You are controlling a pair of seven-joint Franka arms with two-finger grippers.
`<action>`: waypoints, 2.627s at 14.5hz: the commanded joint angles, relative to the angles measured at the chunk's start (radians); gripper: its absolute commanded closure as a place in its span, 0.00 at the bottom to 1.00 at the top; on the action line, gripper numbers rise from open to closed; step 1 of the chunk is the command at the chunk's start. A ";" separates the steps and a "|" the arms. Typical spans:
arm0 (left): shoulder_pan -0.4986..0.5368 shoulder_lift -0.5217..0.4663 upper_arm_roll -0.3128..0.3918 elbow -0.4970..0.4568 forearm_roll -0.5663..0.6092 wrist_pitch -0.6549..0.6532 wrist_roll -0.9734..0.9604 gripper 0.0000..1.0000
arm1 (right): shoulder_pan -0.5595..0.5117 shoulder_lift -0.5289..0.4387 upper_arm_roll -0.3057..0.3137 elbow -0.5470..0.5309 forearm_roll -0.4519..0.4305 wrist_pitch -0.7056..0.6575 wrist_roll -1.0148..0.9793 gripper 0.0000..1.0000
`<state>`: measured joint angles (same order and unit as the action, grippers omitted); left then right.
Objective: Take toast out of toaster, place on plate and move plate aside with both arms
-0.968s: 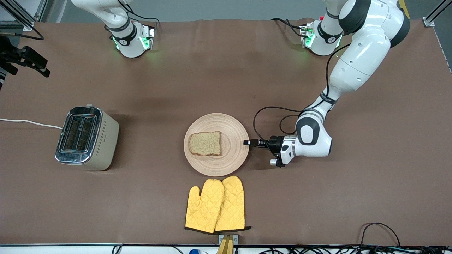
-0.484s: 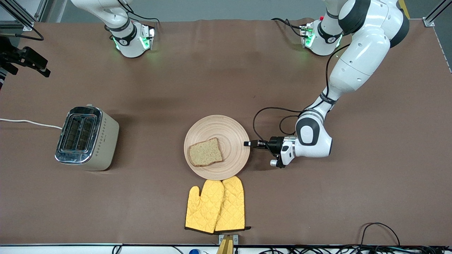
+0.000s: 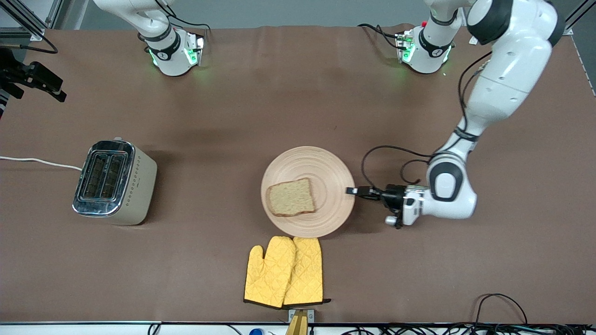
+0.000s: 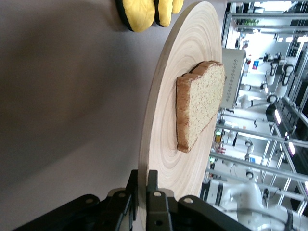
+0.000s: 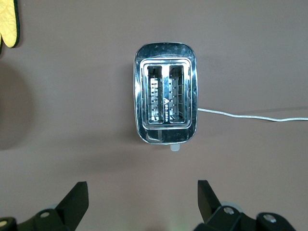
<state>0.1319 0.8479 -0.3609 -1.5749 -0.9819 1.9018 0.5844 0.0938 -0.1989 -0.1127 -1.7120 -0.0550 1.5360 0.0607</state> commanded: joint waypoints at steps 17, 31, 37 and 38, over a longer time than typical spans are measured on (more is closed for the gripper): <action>0.532 0.039 0.109 0.156 0.414 -0.233 0.247 0.99 | -0.002 0.004 0.010 0.011 -0.009 -0.007 0.013 0.00; 0.525 -0.185 -0.054 0.216 0.627 -0.263 -0.053 0.00 | -0.002 0.004 0.010 0.011 -0.008 -0.005 0.013 0.00; 0.453 -0.401 -0.260 0.214 0.830 -0.265 -0.527 0.00 | -0.002 0.004 0.010 0.011 -0.005 -0.004 0.013 0.00; 0.450 -0.433 -0.295 0.213 0.845 -0.279 -0.588 0.00 | -0.003 0.004 0.010 0.011 -0.005 -0.004 0.013 0.00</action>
<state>0.5807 0.4826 -0.6141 -1.3345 -0.1774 1.6420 0.0877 0.0945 -0.1989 -0.1083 -1.7118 -0.0550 1.5362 0.0608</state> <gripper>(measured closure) 0.000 0.000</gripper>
